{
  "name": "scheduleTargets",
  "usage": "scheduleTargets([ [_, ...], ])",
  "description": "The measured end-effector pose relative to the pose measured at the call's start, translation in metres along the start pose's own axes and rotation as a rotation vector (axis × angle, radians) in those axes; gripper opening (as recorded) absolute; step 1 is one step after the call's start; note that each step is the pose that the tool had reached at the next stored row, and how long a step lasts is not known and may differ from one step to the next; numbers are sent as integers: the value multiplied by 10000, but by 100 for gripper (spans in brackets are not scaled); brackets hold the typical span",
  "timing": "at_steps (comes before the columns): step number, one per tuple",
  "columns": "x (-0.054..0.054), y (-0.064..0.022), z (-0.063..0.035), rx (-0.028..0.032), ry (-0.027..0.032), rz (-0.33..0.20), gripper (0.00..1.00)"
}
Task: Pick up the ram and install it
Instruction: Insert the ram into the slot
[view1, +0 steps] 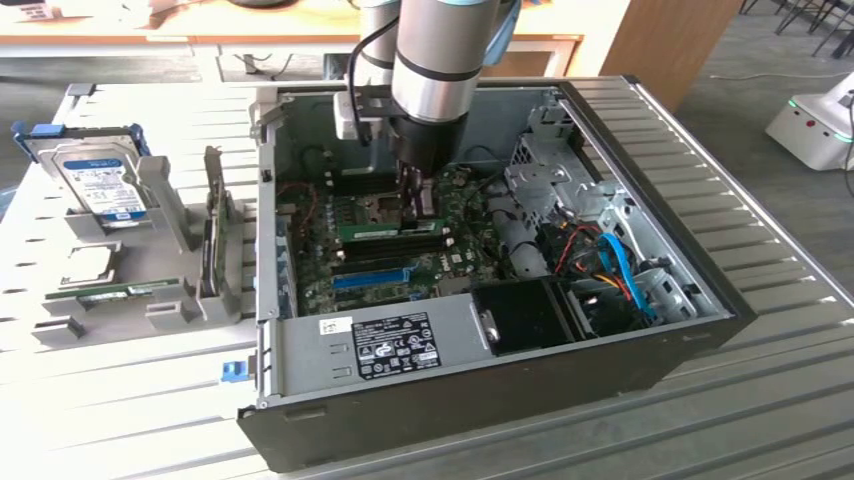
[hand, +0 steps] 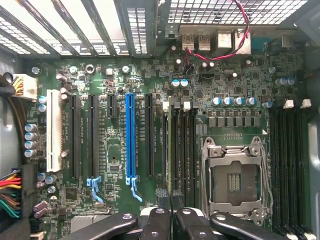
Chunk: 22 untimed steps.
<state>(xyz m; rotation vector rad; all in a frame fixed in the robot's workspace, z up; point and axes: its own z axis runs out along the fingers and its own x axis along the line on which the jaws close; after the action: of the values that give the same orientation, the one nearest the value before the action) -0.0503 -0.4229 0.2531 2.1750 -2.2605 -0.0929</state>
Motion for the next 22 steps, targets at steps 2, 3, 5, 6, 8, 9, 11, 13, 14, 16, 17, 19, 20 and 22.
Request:
scheduleTargets([
  [2, 0, 3, 1, 10, -5, 0, 12],
  [3, 0, 5, 0, 18, -10, -1, 12],
  [5, 1, 10, 0, 45, -39, -4, 12],
  [6, 1, 14, 0, 64, -61, -6, 12],
  [8, 1, 20, 1, 104, -111, -12, 12],
  [9, 1, 24, 1, 125, -138, -15, 12],
  [11, 1, 25, 1, 148, -166, -19, 12],
  [13, 1, 26, 2, 149, -168, -19, 12],
  [14, 1, 26, 1, 148, -166, -18, 12],
  [16, 1, 23, 1, 148, -166, -18, 12],
  [17, 1, 23, 1, 148, -166, -18, 12],
  [19, 0, 22, 2, 150, -146, -18, 12],
  [20, 1, 22, 1, 150, -127, -19, 12],
  [22, 1, 22, 1, 151, -94, -16, 12],
])
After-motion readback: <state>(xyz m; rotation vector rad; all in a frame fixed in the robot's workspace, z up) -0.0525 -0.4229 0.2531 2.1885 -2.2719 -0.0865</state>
